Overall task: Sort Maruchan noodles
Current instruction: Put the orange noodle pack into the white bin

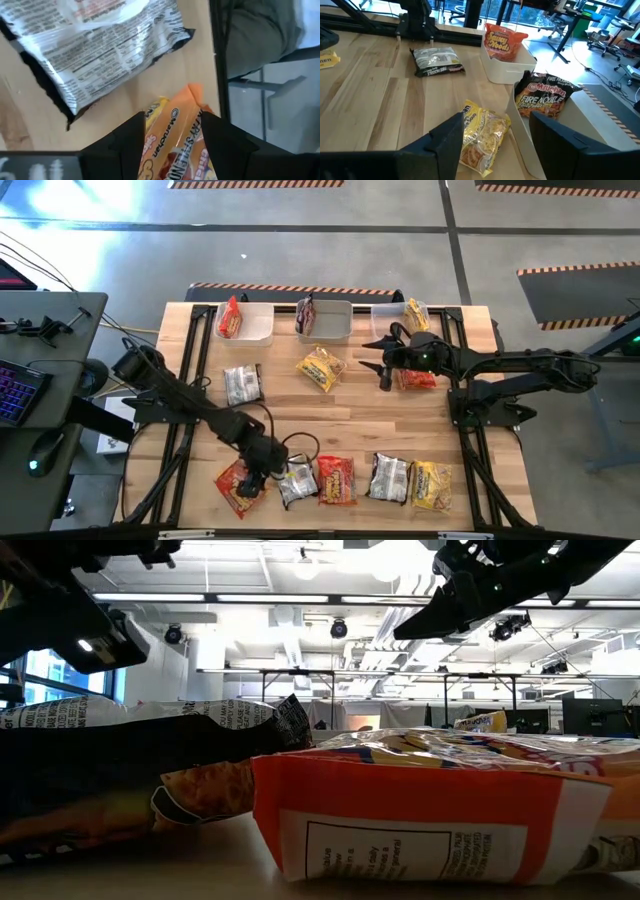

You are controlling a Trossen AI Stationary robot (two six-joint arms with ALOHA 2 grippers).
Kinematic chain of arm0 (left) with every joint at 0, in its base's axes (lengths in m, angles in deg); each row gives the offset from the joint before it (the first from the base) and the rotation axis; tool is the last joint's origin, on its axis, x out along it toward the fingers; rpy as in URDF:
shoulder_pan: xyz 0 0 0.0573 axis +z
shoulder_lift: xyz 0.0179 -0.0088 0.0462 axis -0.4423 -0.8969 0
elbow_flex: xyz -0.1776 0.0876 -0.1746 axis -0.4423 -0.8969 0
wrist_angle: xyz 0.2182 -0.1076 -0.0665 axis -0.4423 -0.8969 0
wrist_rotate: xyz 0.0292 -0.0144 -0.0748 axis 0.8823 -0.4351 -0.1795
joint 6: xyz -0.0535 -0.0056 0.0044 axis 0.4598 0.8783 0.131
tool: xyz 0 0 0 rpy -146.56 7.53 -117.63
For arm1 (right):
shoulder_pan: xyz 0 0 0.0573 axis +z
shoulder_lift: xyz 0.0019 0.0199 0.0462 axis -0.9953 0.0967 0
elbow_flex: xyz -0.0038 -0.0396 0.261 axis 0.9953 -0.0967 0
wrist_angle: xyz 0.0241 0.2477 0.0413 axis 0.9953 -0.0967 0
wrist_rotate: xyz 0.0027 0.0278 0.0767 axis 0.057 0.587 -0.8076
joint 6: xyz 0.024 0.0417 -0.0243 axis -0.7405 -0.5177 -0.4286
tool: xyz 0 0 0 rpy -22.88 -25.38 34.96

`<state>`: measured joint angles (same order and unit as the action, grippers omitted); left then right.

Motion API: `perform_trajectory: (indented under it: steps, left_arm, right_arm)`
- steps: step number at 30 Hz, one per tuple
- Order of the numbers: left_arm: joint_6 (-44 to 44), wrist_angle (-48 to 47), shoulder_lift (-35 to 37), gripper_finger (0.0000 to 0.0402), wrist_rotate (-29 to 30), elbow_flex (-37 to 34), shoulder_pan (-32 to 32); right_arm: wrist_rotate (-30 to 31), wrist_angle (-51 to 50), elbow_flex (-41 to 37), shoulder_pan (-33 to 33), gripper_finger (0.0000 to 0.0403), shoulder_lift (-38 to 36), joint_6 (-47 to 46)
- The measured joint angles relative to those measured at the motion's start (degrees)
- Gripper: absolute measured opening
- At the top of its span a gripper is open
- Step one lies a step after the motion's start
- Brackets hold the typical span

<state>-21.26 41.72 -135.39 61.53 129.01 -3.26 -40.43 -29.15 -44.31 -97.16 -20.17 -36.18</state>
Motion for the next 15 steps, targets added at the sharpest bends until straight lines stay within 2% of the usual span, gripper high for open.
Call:
perform_trajectory:
  steps: [8,15]
  left_arm:
    - [-1.6,3.0,0.0,0.0171,2.8,0.0,-1.0]
    - [-2.0,4.8,0.0,0.0099,2.5,0.0,-1.2]
  right_arm:
    - [0.0,0.0,0.0,0.0,0.0211,0.0,0.0]
    - [0.0,-0.5,0.0,0.0,0.0211,0.0,-0.1]
